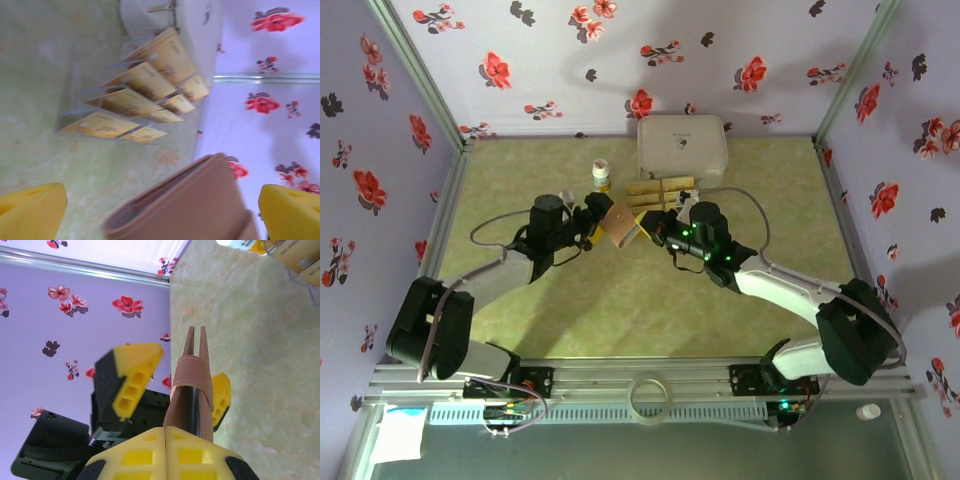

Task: Put the credit cards into the card holder

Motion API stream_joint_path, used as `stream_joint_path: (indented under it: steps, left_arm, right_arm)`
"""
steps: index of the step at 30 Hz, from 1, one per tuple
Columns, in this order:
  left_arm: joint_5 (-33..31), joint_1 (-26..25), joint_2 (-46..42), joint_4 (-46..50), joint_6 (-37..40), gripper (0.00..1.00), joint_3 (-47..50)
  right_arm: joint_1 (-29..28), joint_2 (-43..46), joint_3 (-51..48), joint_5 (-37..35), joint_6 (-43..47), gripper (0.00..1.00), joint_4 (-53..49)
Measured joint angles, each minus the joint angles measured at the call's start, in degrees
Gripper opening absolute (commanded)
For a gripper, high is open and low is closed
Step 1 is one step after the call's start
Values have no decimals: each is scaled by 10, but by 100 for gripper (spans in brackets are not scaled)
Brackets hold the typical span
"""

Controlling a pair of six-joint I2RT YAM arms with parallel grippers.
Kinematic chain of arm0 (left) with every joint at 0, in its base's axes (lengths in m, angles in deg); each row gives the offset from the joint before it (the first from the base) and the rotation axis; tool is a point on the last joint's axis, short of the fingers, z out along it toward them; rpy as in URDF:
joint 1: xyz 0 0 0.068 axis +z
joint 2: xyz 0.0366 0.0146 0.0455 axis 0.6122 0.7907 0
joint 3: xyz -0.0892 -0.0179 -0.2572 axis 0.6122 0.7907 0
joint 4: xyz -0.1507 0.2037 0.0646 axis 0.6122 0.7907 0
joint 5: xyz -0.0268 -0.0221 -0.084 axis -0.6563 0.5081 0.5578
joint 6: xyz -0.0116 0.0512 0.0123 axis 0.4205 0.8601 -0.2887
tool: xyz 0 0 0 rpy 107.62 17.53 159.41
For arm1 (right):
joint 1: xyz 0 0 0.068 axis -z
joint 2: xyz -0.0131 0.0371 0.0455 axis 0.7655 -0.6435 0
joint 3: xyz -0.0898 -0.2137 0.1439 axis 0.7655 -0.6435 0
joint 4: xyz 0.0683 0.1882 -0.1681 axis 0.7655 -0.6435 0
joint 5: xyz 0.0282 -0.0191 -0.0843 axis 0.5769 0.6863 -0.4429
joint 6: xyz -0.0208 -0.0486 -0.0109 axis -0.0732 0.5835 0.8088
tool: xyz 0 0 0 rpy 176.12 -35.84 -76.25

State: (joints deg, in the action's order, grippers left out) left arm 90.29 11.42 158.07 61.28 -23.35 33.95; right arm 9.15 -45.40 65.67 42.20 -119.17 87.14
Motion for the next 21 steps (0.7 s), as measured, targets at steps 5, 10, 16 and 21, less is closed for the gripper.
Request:
stream_joint_path:
  steps: [5, 10, 16, 21]
  left_arm:
    - [0, 0, 9, -63, -37, 71, 6]
    - [0, 0, 13, -113, -56, 64, 21]
    - [0, 0, 14, -127, -57, 64, 24]
    - [0, 0, 14, -126, -57, 60, 24]
  right_arm:
    - [-12, -19, 0, -4, -9, 0, 19]
    - [-13, -21, -12, -16, -15, 0, 42]
    - [-13, -21, -37, -30, -15, 0, 51]
    - [-13, -21, -47, -41, -15, 0, 52]
